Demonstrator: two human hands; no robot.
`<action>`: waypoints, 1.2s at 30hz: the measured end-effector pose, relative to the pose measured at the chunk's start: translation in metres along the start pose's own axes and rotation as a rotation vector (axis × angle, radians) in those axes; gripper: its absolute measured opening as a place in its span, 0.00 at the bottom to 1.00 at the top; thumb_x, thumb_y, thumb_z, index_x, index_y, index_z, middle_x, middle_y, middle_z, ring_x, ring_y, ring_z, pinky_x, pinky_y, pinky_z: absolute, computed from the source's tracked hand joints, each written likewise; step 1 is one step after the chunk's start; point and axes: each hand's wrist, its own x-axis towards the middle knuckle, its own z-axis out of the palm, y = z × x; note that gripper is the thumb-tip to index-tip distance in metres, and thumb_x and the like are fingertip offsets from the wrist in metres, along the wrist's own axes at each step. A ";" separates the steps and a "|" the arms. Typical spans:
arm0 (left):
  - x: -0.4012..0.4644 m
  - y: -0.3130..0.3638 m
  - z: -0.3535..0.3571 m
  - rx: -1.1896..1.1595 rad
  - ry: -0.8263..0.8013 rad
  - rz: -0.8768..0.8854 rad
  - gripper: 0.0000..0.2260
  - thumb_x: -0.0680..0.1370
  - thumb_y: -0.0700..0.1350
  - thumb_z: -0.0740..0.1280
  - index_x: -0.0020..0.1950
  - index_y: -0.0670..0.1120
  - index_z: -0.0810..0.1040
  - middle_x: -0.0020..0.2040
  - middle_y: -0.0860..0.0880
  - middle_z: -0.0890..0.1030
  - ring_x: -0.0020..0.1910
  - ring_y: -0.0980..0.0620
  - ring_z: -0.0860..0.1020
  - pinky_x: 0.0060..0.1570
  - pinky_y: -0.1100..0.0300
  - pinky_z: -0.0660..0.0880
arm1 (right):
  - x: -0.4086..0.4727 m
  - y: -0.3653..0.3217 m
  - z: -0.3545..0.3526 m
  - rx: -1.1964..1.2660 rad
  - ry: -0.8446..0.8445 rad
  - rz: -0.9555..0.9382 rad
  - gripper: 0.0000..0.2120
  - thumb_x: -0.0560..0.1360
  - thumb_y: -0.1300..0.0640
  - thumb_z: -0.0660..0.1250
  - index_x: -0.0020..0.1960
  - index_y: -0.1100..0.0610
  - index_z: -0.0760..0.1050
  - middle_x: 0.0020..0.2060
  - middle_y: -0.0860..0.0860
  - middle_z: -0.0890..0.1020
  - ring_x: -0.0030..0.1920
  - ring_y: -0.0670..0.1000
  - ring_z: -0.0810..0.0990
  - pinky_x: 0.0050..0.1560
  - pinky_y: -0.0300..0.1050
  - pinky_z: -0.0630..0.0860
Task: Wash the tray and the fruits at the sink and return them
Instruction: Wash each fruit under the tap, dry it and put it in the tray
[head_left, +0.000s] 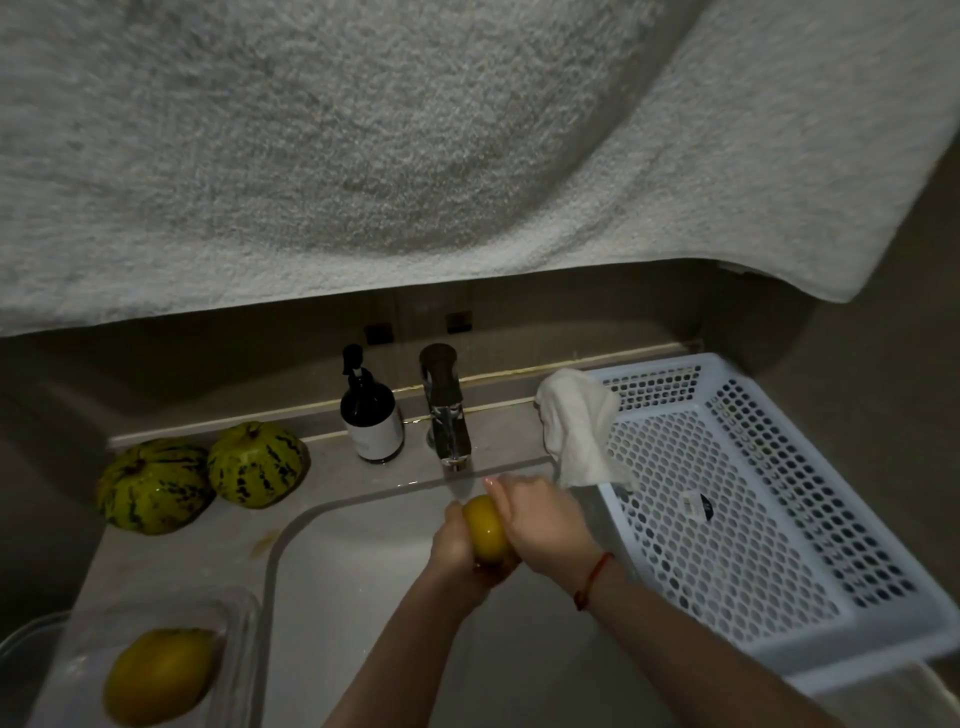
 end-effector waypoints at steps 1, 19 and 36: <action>-0.002 0.001 -0.001 -0.053 -0.010 -0.024 0.24 0.82 0.56 0.51 0.67 0.39 0.64 0.53 0.34 0.72 0.48 0.33 0.76 0.36 0.54 0.80 | 0.007 0.006 -0.005 -0.163 0.119 -0.097 0.13 0.79 0.49 0.60 0.49 0.57 0.78 0.44 0.56 0.82 0.46 0.55 0.80 0.45 0.44 0.73; -0.007 0.000 -0.010 -0.183 -0.011 -0.127 0.19 0.80 0.55 0.58 0.60 0.40 0.61 0.48 0.35 0.71 0.38 0.36 0.73 0.18 0.63 0.72 | 0.036 0.054 -0.050 -0.268 -0.010 0.015 0.14 0.80 0.62 0.54 0.64 0.58 0.69 0.57 0.58 0.76 0.57 0.59 0.77 0.55 0.52 0.74; -0.083 0.039 -0.007 -0.055 -0.222 0.054 0.24 0.76 0.56 0.65 0.67 0.46 0.66 0.60 0.35 0.73 0.42 0.36 0.77 0.22 0.56 0.77 | 0.033 0.025 -0.186 0.565 0.272 0.197 0.17 0.81 0.53 0.56 0.48 0.65 0.77 0.43 0.60 0.79 0.45 0.57 0.77 0.48 0.48 0.71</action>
